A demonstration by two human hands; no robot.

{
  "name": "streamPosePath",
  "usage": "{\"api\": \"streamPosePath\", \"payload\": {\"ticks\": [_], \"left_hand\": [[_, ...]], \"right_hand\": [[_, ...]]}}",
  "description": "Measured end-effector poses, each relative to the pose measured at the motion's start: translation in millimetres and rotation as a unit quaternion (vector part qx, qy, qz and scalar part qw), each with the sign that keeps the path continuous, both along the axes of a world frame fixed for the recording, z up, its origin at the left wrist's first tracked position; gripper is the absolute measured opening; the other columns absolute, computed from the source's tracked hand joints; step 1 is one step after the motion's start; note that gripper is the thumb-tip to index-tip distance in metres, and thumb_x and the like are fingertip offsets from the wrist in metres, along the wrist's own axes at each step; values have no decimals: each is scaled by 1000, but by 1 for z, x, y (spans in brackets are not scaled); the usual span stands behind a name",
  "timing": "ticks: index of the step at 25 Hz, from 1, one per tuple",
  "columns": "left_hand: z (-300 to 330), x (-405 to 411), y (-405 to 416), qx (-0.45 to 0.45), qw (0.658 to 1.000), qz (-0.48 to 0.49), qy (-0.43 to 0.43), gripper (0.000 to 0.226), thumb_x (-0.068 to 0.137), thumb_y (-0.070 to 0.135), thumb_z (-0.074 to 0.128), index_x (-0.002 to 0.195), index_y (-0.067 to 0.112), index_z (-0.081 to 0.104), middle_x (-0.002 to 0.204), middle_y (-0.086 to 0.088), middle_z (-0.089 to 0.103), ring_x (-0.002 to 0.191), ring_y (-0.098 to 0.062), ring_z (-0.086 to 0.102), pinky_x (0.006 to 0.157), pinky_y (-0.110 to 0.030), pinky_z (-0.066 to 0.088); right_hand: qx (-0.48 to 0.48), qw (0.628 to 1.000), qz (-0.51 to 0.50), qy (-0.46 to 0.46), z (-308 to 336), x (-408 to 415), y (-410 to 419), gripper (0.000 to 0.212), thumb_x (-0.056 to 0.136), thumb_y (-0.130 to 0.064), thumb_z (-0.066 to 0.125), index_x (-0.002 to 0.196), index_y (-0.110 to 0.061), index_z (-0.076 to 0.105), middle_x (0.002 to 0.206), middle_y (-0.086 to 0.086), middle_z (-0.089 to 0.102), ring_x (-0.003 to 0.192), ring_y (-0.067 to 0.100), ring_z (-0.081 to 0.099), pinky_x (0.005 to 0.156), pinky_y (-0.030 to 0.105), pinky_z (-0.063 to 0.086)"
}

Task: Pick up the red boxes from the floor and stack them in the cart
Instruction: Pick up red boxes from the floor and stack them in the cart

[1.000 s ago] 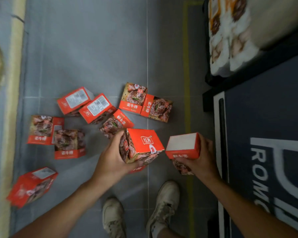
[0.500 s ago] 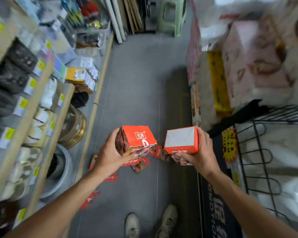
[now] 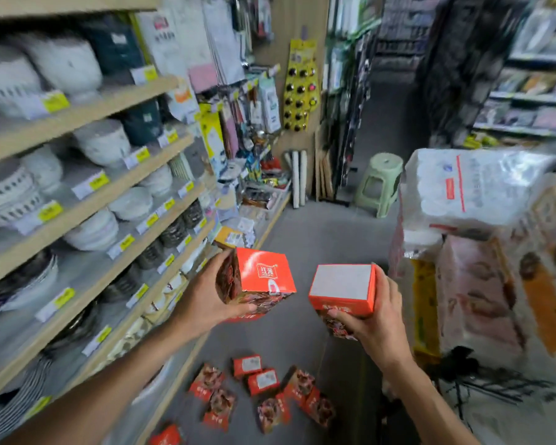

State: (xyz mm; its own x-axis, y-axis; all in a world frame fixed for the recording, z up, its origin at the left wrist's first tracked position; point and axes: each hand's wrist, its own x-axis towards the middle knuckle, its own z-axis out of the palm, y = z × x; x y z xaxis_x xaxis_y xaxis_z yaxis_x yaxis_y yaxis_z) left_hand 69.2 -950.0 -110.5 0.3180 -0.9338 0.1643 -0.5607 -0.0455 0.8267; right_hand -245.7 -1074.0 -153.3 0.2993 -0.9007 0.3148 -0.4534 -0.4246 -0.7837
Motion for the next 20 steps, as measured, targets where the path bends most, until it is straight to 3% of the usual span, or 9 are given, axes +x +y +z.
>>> {"api": "streamPosePath", "payload": {"ticks": [2,5,6,9,10,13,16,20], "left_hand": [[21,10,17,-25,999,29,2,107,50,43,98,141,45,42,135,16,61,127,-3,57,110,-42,45],[51,22,45,-53,996,65,-10,103,50,37,100,127,69,40,123,35,61,118,13,55,102,-22,45],[59,27,56,-64,995,74,-9,103,48,40,100,128,67,40,123,35,61,117,13,55,101,-22,44],[80,46,89,-97,990,105,-12,107,42,57,93,137,45,46,131,15,64,122,-3,59,108,-37,46],[85,53,101,-106,988,111,-10,107,41,61,92,136,47,46,131,15,64,122,-4,60,107,-38,47],[103,69,134,-131,983,127,1,100,42,55,96,128,57,46,123,31,63,116,8,60,101,-27,47],[113,90,174,-155,975,159,20,101,53,24,100,135,41,45,115,48,56,110,22,54,92,-8,44],[117,115,223,-163,964,210,-2,97,53,28,99,126,54,41,109,52,54,106,30,48,86,-4,39]], "right_hand": [[-25,999,32,-4,26,18,0,117,62,-83,70,153,-24,28,143,-12,36,133,9,32,111,35,31],[-52,997,59,-9,58,47,3,116,64,-80,74,154,-22,29,145,-8,37,133,13,34,112,38,34],[-61,996,68,-13,68,57,6,115,65,-78,74,154,-22,28,144,-8,37,133,13,35,113,38,34],[-85,991,101,-18,96,88,20,111,67,-75,79,153,-26,27,144,-13,35,133,10,33,113,37,34],[-92,989,110,-23,105,100,25,110,67,-74,80,152,-28,27,143,-15,35,133,9,32,113,36,33],[-118,984,131,-42,131,133,44,111,65,-69,84,152,-28,29,140,-14,37,130,6,31,111,30,29],[-143,975,161,-47,150,169,74,110,66,-65,86,153,-26,31,142,-13,38,134,6,31,113,29,29],[-152,962,215,-68,159,207,116,107,63,-74,81,149,-45,24,140,-25,34,135,-4,28,112,20,26]]}}
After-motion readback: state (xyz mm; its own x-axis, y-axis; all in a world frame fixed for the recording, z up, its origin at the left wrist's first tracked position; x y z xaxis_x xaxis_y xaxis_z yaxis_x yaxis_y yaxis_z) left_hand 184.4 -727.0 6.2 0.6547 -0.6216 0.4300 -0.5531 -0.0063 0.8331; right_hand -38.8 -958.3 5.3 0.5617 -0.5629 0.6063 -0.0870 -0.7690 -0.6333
